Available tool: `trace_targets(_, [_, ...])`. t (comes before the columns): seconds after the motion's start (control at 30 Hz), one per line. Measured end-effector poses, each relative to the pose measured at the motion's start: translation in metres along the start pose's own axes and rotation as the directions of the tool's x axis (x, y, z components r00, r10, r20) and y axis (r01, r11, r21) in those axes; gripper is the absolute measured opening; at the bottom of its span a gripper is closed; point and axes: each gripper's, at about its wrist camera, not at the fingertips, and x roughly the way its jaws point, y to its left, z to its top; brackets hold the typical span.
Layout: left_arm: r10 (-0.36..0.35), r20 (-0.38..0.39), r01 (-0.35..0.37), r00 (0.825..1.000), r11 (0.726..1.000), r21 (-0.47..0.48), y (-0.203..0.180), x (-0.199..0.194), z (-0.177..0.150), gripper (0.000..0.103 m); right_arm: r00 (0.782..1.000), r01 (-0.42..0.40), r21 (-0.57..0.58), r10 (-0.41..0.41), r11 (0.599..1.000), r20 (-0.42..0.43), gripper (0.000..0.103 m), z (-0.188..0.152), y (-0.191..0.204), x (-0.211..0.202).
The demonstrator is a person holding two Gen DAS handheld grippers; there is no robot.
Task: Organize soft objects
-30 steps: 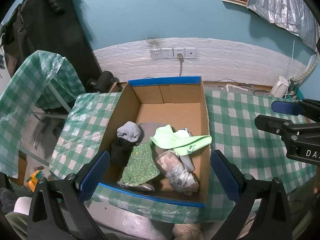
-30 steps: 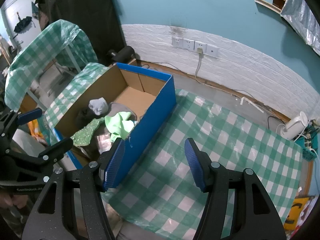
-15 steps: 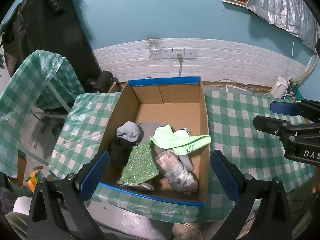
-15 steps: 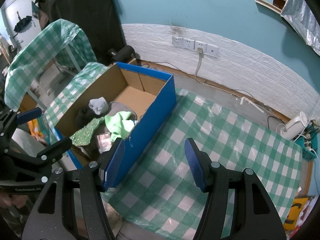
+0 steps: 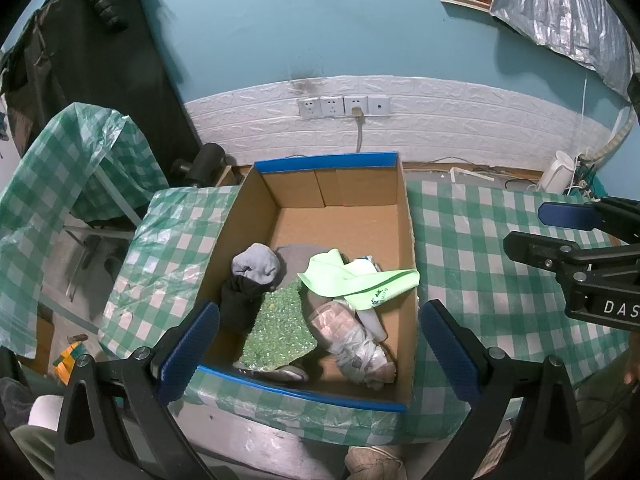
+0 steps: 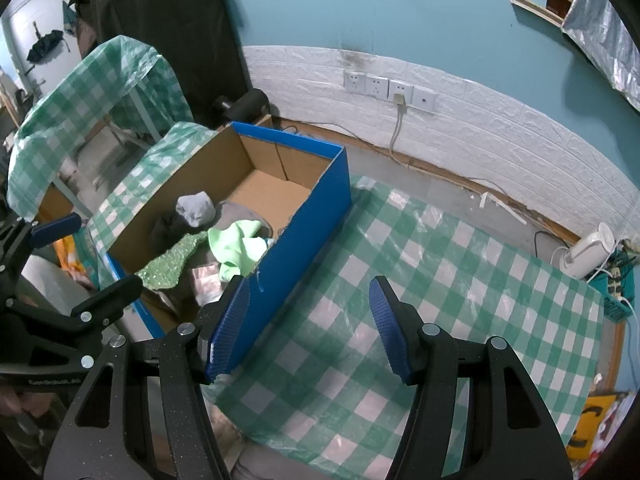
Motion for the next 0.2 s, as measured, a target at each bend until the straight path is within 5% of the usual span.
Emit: trace_targets(0.2, [0.001,0.001,-0.001,1.000,1.000,0.000,-0.0001,0.0005,0.0002,0.102,1.000,0.001,-0.001,-0.001,1.000,-0.001,0.062,0.0003,0.0004,0.0004])
